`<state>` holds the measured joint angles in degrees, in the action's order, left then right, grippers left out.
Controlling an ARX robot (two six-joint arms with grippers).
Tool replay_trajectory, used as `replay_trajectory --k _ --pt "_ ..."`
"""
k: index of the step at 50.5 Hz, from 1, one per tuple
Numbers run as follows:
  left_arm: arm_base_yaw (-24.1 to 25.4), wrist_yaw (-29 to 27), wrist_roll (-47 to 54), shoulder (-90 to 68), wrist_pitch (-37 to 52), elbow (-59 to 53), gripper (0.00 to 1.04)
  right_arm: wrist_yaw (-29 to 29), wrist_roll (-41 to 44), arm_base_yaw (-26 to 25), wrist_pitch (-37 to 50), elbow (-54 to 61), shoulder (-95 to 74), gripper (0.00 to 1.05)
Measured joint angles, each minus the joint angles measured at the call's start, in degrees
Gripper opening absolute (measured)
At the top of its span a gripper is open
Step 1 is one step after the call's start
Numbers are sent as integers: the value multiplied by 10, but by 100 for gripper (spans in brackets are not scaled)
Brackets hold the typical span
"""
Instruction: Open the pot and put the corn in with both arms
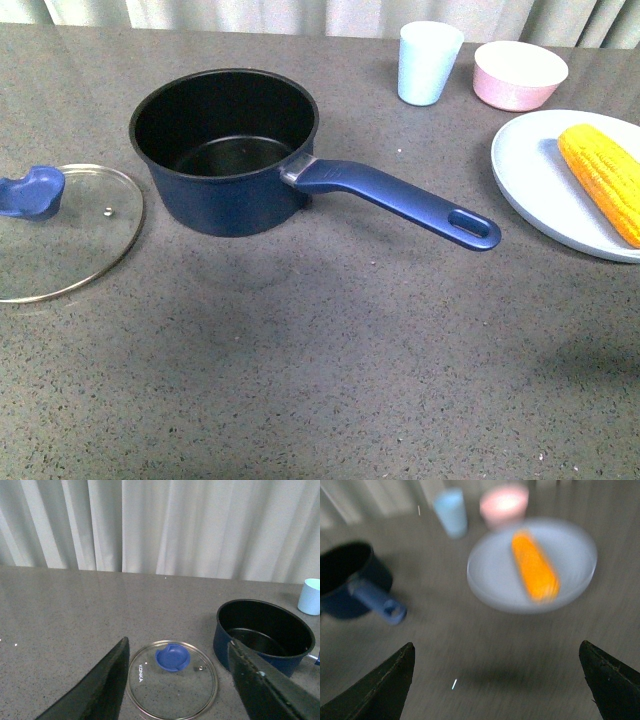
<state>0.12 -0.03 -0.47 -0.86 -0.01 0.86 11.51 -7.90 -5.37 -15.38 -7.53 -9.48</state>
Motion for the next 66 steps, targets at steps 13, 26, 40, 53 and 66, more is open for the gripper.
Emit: replay_trajectory --k 13,26,40,53,66 --pt "0 0 1 0 0 0 96 136 14 -121 36 -108 -271 96" --pt "0 0 1 0 0 0 96 109 91 -85 255 -207 -570 96" --pt "0 0 1 0 0 0 96 33 138 -62 278 -384 -868 96" --pt "0 0 1 0 0 0 96 19 157 -46 261 -454 -988 96" --pt "0 0 1 0 0 0 96 5 166 -22 257 -500 -1047 96"
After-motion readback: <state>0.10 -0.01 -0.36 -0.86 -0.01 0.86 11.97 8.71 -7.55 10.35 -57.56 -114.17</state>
